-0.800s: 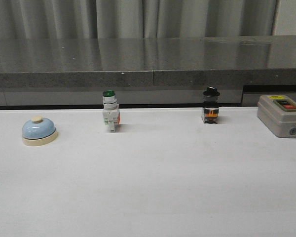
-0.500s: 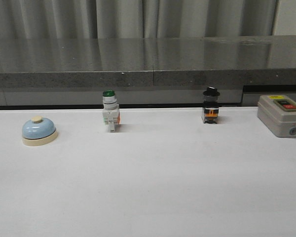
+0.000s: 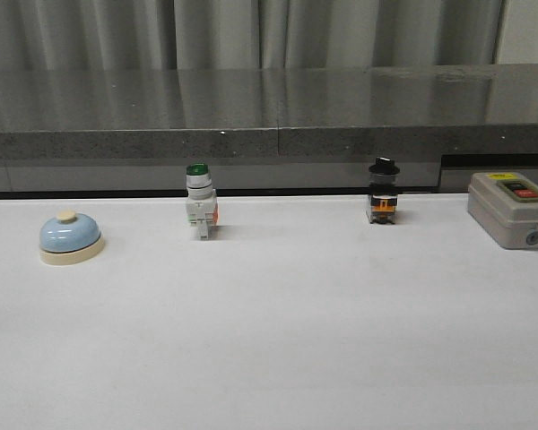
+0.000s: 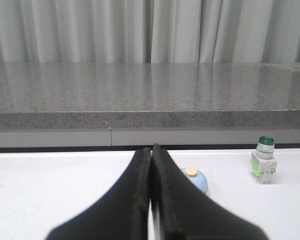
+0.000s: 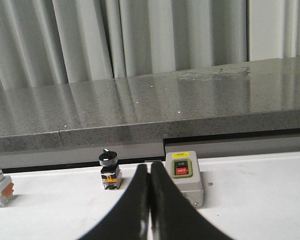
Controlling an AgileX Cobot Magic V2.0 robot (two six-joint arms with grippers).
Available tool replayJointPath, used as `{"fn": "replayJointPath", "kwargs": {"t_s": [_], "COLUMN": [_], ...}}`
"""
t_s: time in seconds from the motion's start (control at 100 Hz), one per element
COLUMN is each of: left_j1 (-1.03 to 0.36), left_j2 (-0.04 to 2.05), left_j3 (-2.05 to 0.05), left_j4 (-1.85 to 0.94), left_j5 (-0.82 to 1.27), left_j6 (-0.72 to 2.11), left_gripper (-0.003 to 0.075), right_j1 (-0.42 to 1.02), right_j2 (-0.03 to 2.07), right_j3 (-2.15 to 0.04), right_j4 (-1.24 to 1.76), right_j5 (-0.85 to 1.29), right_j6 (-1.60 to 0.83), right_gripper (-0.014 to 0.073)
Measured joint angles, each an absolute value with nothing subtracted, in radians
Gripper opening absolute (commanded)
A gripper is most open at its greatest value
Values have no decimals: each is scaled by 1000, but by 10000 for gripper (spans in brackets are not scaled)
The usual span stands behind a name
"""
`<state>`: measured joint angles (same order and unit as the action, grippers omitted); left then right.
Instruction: Place and press bell with both arms
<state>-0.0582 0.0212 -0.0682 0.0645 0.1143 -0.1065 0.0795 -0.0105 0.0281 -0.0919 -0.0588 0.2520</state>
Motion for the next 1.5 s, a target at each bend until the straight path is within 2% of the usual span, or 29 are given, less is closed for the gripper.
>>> {"fn": "replayJointPath", "kwargs": {"t_s": [0.32,0.72,0.92,1.17,1.24,1.31,1.38,1.46,1.5], "left_j1": [-58,-58,-58,-58,-58,-58,-58,-58,-58], "left_j2": [317,729,874,945,946,946,946,946,946], "left_j3": [-344,-694,-771,-780,-780,-780,-780,-780,-780], "left_j4": [47,47,47,47,47,47,47,47,47], "left_j5": [229,522,597,615,616,618,618,620,621], "left_j6": [-107,-107,-107,-105,-103,-89,-79,-77,-77], "left_gripper": [-21,-21,-21,-5,60,169,322,536,611], "right_j1": [80,80,80,80,80,80,80,80,80], "right_j2": [-10,-10,-10,-10,-10,-10,-10,-10,-10], "right_j3": [28,28,28,28,28,28,28,28,28], "right_j4": [-92,-92,-92,-92,-92,-92,-92,-92,-92], "right_j5": [-59,-59,-59,-59,-59,-59,-59,-59,-59], "right_j6": [252,254,254,254,254,254,254,253,252], "right_gripper": [-64,-64,-64,-64,-64,-64,-64,-64,-64]}}
